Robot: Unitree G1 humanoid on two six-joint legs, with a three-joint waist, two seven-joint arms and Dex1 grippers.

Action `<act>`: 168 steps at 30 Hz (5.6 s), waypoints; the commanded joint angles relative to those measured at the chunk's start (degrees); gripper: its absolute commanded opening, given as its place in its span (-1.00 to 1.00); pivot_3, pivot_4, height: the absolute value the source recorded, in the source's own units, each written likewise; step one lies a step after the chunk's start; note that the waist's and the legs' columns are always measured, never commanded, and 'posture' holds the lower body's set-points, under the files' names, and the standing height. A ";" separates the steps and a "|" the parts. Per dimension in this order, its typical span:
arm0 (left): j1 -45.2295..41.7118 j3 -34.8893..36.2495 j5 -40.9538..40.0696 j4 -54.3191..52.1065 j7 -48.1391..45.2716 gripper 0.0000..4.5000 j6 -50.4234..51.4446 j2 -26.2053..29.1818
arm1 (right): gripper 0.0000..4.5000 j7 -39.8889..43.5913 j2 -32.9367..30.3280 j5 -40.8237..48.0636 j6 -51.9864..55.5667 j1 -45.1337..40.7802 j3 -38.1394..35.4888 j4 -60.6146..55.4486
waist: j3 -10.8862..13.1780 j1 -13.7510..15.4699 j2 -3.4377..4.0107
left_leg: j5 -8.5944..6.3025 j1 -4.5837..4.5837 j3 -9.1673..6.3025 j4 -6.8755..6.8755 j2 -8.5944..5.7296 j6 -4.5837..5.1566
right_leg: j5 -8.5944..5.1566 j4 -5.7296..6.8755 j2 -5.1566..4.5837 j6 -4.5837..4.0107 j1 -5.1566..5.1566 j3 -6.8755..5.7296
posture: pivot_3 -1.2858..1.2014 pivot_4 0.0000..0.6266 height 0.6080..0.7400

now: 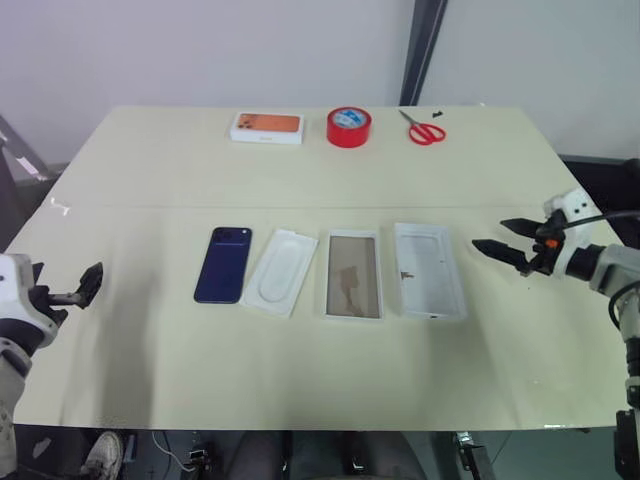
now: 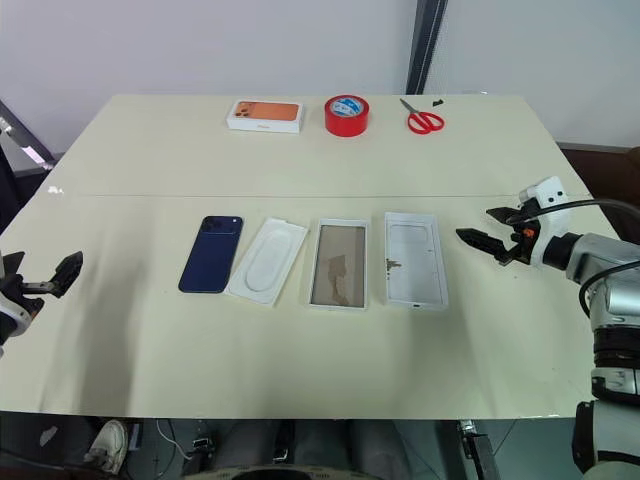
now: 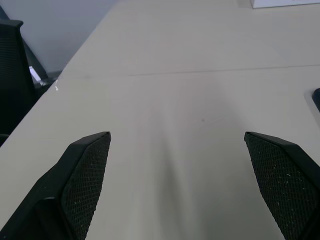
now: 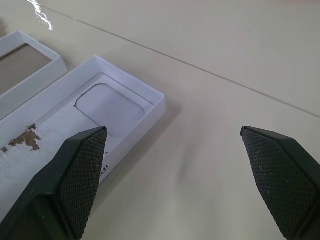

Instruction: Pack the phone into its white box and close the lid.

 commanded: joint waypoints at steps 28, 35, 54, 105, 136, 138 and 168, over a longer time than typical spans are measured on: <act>-26.93 -28.55 -9.59 -6.43 9.88 1.00 28.25 -7.34 | 0.99 -9.54 13.08 7.10 12.91 4.09 10.11 -41.19 | -0.01 0.14 -0.04 | 0.00 -0.04 -0.08 0.09 -0.03 0.00 | 0.01 0.09 0.11 0.03 0.00 -0.04 | 0.03 -0.52 0.89; -35.20 -27.74 -10.75 -1.01 15.04 1.00 39.07 -15.08 | 0.99 -10.08 12.91 7.63 12.88 5.52 10.36 -43.11 | -0.01 0.10 -0.04 | 0.01 -0.02 -0.09 0.15 -0.04 0.00 | 0.01 0.19 0.16 0.04 -0.01 -0.03 | 0.03 -0.52 0.89; -42.66 -28.30 -7.94 9.94 13.78 0.19 46.37 -20.29 | 1.00 -7.78 10.44 8.65 12.10 7.88 10.36 -46.03 | -0.01 0.27 -0.05 | 0.02 -0.03 -0.08 0.16 -0.06 -0.03 | 0.01 0.17 0.14 0.04 -0.01 -0.03 | 0.03 -0.52 0.89; -44.03 -16.71 -17.80 8.90 26.23 -0.56 47.65 -49.52 | 1.00 -7.41 7.80 7.71 9.25 6.34 10.70 -42.06 | 0.02 0.39 -0.16 | 0.04 -0.03 -0.07 0.20 -0.09 -0.06 | 0.01 0.19 0.17 0.05 0.00 0.01 | 0.03 -0.52 0.89; -20.10 -28.76 -4.54 -5.12 -11.93 1.00 4.91 -1.13 | -0.88 -23.01 18.26 -13.38 20.02 -9.81 33.67 -34.83 | 0.03 0.14 -0.10 | 0.18 -0.03 -0.05 0.05 -0.08 -0.32 | 0.00 0.04 0.08 -0.01 -0.09 0.04 | 0.03 -0.52 0.89; -16.89 -29.81 -2.28 -4.09 -16.19 1.00 0.10 1.02 | -0.88 -24.42 20.18 -15.23 20.08 -11.38 34.56 -31.93 | 0.04 0.11 -0.09 | 0.13 -0.03 -0.06 0.03 -0.06 -0.24 | 0.00 0.04 0.05 -0.03 -0.09 0.02 | 0.03 -0.52 0.89; -9.55 -31.61 -2.37 -7.16 -23.21 1.00 -4.73 2.39 | -0.88 -16.90 16.75 -27.85 19.41 -12.38 38.71 -32.54 | 0.06 -0.05 -0.05 | 0.05 -0.07 -0.10 0.03 -0.05 -0.09 | 0.01 0.02 0.03 -0.01 -0.08 -0.04 | 0.03 -0.52 0.89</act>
